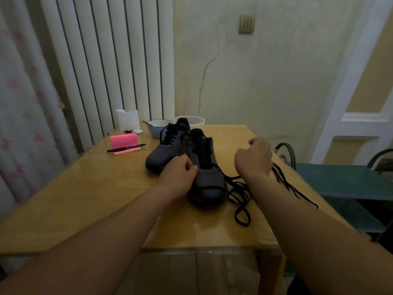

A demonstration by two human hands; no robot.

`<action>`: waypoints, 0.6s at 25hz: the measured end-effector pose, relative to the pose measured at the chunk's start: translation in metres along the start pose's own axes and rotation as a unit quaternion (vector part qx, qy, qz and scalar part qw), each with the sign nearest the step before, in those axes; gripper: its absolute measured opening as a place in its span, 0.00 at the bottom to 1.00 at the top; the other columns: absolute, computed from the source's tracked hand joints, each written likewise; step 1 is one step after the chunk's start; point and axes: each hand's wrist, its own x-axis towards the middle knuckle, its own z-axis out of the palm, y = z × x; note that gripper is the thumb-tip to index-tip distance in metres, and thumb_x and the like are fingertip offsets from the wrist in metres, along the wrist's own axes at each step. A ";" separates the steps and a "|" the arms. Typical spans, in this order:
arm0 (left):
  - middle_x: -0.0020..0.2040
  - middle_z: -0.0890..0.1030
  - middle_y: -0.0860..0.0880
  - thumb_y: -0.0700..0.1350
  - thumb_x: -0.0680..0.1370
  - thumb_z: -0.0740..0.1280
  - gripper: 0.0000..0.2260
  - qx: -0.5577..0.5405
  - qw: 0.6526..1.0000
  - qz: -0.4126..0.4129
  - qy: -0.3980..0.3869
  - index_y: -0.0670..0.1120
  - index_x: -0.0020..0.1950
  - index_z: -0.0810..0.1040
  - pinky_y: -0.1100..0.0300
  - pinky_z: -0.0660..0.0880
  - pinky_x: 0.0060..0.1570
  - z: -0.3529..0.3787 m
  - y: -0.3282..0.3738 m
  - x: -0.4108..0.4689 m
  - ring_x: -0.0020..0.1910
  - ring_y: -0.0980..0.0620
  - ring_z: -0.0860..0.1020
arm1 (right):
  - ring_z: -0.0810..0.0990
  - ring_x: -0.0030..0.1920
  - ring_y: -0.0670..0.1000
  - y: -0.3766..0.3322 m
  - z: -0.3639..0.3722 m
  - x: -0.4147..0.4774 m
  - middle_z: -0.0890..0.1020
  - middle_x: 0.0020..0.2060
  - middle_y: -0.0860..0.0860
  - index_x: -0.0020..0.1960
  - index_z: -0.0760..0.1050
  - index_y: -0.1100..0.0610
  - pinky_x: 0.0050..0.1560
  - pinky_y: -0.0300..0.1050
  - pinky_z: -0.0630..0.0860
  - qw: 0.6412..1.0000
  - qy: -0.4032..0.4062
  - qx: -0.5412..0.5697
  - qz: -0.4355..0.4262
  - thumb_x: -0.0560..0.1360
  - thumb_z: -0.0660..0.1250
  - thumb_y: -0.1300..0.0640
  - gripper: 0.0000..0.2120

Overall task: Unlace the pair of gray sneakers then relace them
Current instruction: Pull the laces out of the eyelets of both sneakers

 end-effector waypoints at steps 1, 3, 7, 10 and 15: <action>0.45 0.77 0.45 0.49 0.84 0.66 0.10 -0.009 1.000 -0.002 0.001 0.48 0.44 0.72 0.48 0.76 0.43 -0.001 0.002 -0.001 0.41 0.46 0.77 | 0.75 0.61 0.57 -0.002 0.004 0.000 0.77 0.61 0.53 0.63 0.73 0.53 0.63 0.57 0.75 0.996 -0.006 -0.037 -0.086 0.77 0.65 0.54 0.15; 0.43 0.79 0.44 0.45 0.84 0.66 0.10 -0.033 0.999 -0.006 0.000 0.46 0.44 0.72 0.47 0.77 0.43 -0.005 0.002 -0.002 0.41 0.45 0.78 | 0.79 0.53 0.53 -0.014 0.009 -0.009 0.81 0.53 0.51 0.56 0.74 0.51 0.55 0.54 0.78 0.976 -0.139 -0.059 -0.158 0.79 0.66 0.46 0.10; 0.45 0.83 0.40 0.43 0.82 0.67 0.09 -0.140 0.987 -0.063 0.052 0.45 0.43 0.71 0.37 0.83 0.48 -0.028 -0.015 -0.005 0.45 0.44 0.86 | 0.80 0.46 0.53 -0.015 0.021 -0.005 0.81 0.44 0.52 0.53 0.76 0.58 0.44 0.51 0.77 0.950 -0.268 -0.109 -0.114 0.79 0.68 0.42 0.18; 0.41 0.79 0.41 0.44 0.79 0.68 0.09 -0.114 0.969 -0.146 0.163 0.45 0.42 0.71 0.43 0.80 0.43 -0.042 -0.039 -0.016 0.42 0.41 0.83 | 0.81 0.47 0.56 -0.013 0.015 0.002 0.82 0.45 0.54 0.52 0.80 0.62 0.47 0.52 0.78 0.953 -0.297 -0.037 -0.048 0.77 0.70 0.43 0.21; 0.56 0.78 0.55 0.51 0.81 0.67 0.09 0.066 0.994 -0.014 0.081 0.53 0.60 0.74 0.46 0.74 0.60 -0.021 -0.019 -0.016 0.54 0.51 0.77 | 0.80 0.44 0.56 -0.013 0.014 0.002 0.81 0.44 0.56 0.49 0.79 0.62 0.45 0.52 0.77 0.950 -0.313 -0.013 -0.011 0.76 0.73 0.42 0.22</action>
